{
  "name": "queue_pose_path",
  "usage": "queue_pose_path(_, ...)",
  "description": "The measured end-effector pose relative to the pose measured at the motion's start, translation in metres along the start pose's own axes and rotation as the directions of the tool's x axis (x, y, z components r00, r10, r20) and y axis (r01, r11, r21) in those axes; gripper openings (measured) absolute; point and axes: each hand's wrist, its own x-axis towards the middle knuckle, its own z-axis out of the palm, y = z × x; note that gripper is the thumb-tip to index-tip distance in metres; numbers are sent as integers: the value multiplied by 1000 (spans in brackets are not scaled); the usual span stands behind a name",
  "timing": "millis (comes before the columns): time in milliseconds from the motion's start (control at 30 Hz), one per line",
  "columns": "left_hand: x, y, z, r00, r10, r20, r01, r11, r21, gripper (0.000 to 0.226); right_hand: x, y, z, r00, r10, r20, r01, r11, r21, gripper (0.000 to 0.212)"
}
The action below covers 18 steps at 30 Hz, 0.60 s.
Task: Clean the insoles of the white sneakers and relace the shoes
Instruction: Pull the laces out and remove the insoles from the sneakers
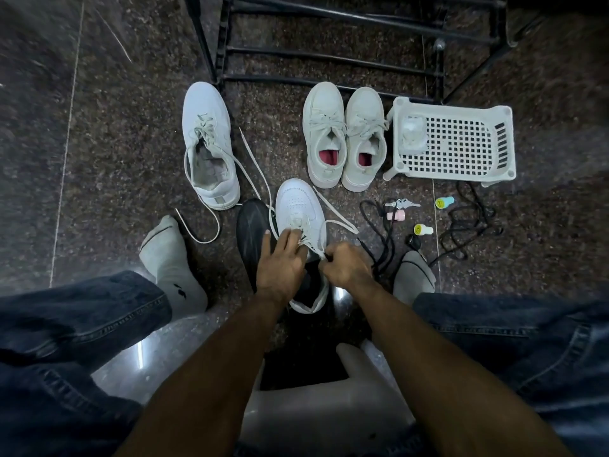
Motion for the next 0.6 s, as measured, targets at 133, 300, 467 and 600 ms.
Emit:
queue_pose_path(133,7,6,12,996,-65,-53,62,997,-56,33,5,2,1,999,-19,43,19,1000,4,8)
queue_pose_path(300,15,2,24,987,-4,-163,4,1000,-1,16,10,3,0,997,-35,62,35,999,8,10)
queue_pose_path(467,23,0,21,975,-6,-223,-19,994,-111,12,10,3,0,999,-18,51,17,1000,21,19)
queue_pose_path(600,10,-22,16,948,108,-301,-178,960,-218,27,8,2,4,1000,22,19,-23,998,61,24)
